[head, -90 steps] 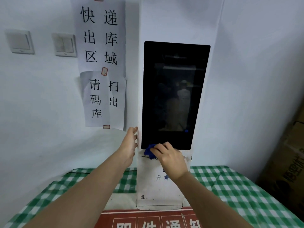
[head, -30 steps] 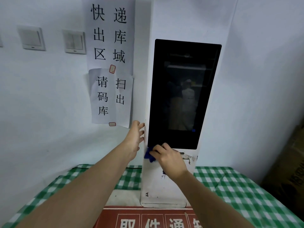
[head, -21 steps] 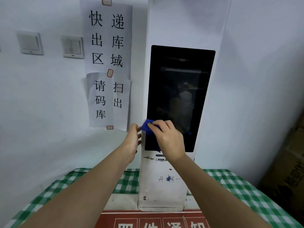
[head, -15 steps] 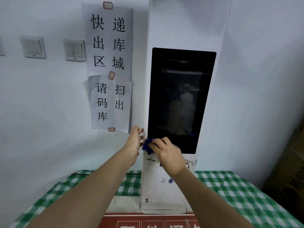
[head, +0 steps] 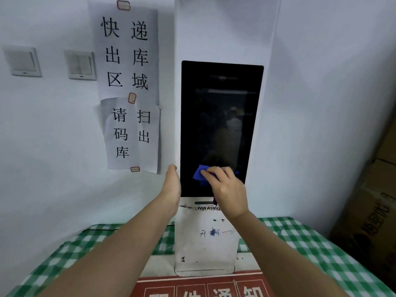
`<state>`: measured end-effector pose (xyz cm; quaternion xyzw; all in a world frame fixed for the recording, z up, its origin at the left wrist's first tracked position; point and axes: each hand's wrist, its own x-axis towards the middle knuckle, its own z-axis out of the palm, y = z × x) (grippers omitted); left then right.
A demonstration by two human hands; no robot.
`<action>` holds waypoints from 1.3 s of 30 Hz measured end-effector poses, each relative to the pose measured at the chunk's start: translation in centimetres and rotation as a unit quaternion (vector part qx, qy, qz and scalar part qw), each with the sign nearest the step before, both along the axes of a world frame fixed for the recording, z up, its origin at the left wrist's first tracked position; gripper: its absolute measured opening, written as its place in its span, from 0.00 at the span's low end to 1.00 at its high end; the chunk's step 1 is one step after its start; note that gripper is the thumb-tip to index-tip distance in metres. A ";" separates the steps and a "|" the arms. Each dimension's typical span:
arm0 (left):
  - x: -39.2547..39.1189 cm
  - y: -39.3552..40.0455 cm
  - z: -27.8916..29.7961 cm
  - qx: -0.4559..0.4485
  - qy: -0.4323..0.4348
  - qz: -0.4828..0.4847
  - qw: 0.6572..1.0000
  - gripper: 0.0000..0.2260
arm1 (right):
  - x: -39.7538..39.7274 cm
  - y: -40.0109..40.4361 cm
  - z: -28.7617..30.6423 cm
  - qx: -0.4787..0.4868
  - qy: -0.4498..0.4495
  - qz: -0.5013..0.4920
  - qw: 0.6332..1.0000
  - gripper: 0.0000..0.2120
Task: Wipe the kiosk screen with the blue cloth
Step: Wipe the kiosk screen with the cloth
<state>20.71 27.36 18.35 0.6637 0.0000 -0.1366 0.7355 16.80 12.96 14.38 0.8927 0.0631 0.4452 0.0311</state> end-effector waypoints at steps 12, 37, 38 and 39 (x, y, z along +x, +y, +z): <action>-0.1 -0.1 -0.3 0.001 0.007 0.015 1.000 0.20 | -1.5 -2.9 -2.6 -0.100 0.105 0.063 0.987 0.27; -0.4 -0.9 -0.3 0.009 0.021 0.010 1.000 0.19 | -2.4 -6.4 -0.7 -0.016 -0.003 -0.073 0.997 0.29; -0.3 -0.9 -0.3 0.008 0.020 0.008 1.000 0.18 | -2.4 -6.4 -1.4 -0.017 0.017 -0.077 0.997 0.31; -0.1 -0.8 -0.4 0.009 0.016 0.007 1.000 0.18 | -2.5 -6.4 -2.1 -0.011 0.039 -0.079 0.996 0.32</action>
